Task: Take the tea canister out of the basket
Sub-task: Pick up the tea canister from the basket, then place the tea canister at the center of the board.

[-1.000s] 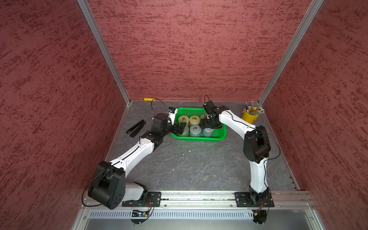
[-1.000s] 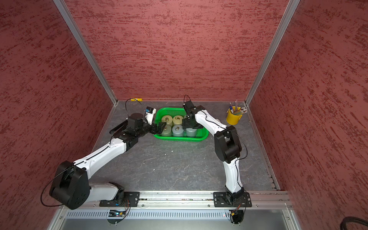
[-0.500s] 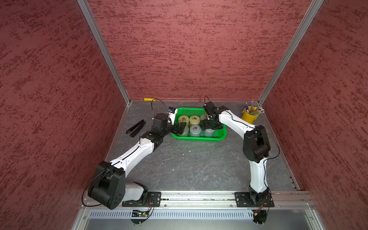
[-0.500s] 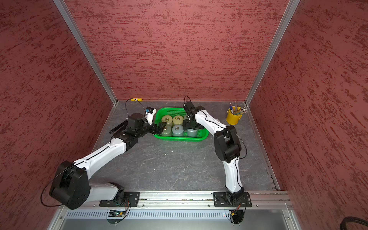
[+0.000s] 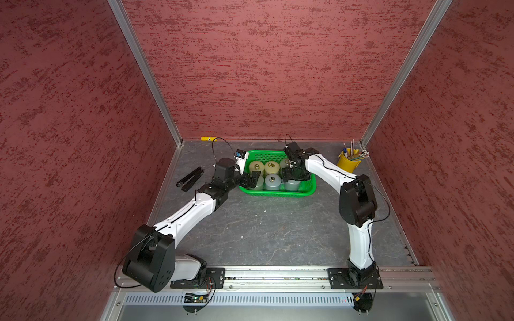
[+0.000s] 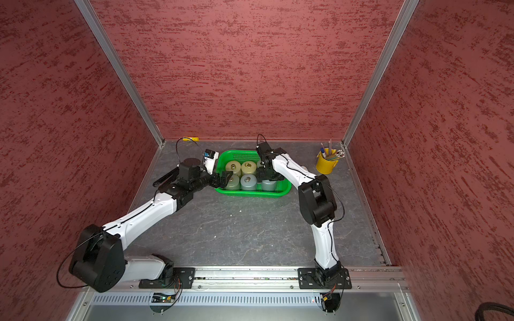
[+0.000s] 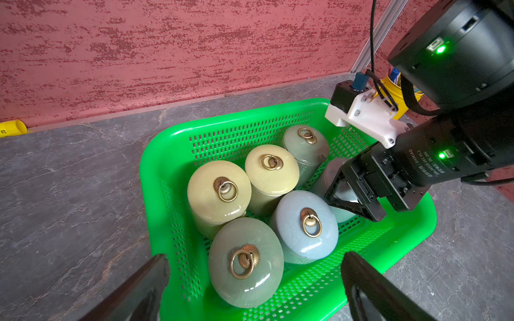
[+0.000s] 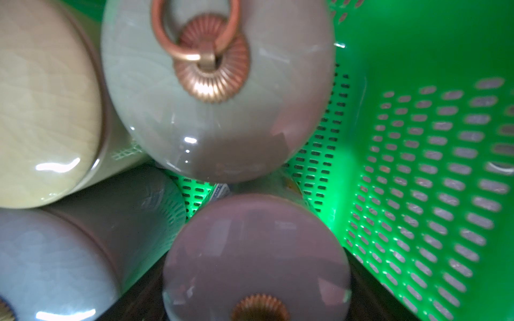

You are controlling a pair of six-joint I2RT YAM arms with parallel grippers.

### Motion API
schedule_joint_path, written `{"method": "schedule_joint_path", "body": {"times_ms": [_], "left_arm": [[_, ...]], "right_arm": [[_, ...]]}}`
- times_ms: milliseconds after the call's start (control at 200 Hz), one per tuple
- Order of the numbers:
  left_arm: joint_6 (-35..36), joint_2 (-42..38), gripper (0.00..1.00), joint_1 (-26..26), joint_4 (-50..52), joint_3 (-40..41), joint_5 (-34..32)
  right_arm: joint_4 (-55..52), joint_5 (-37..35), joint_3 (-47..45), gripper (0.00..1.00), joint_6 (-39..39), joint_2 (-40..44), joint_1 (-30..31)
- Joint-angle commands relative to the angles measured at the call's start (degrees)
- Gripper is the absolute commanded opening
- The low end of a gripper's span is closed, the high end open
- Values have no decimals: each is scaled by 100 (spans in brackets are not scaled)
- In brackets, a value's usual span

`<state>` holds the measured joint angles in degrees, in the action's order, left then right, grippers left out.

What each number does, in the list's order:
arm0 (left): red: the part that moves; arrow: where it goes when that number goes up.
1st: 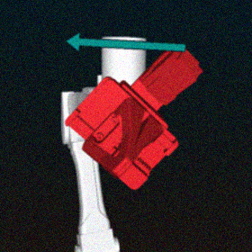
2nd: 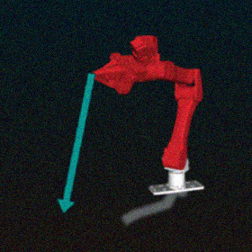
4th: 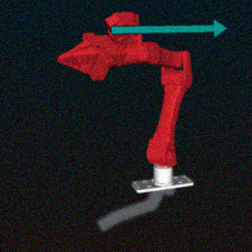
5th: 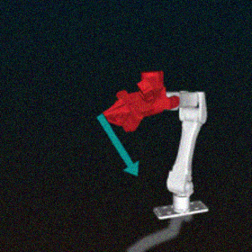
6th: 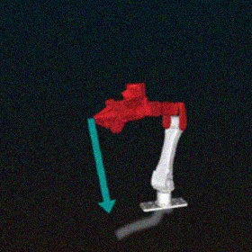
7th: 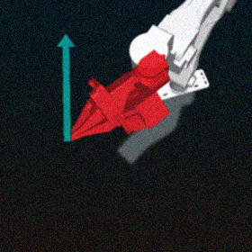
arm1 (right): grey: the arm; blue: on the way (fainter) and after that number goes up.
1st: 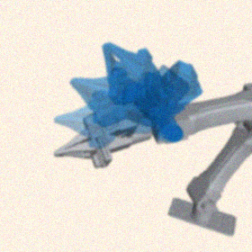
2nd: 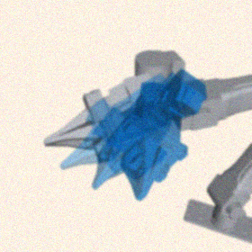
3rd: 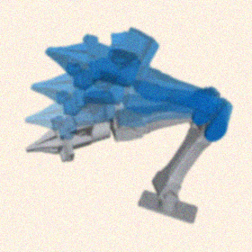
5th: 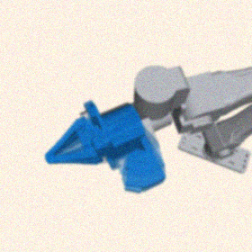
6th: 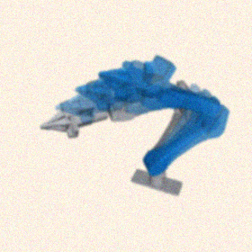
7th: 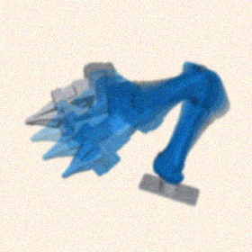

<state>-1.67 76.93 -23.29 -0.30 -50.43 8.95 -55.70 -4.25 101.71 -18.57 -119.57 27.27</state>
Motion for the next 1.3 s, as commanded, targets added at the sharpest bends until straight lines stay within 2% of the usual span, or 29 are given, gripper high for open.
{"method": "schedule_joint_path", "body": {"times_ms": [0,376,511,766,1102,1297], "left_arm": [[29,51,100,-61,122,-207,37],[33,51,100,-167,195,-344,48],[37,59,100,-208,182,-358,37],[79,59,100,-259,197,-331,-5],[31,129,100,-302,138,-340,36],[19,152,100,-325,105,-365,50]], "right_arm": [[-202,-141,37,41,123,291,-29],[-511,-291,-30,24,406,1529,-26],[-703,-472,-116,21,450,1928,-31],[-995,-722,-496,0,407,2681,-48],[-1091,12,-1363,0,502,3581,106],[-760,486,-2038,0,558,3952,309]]}}
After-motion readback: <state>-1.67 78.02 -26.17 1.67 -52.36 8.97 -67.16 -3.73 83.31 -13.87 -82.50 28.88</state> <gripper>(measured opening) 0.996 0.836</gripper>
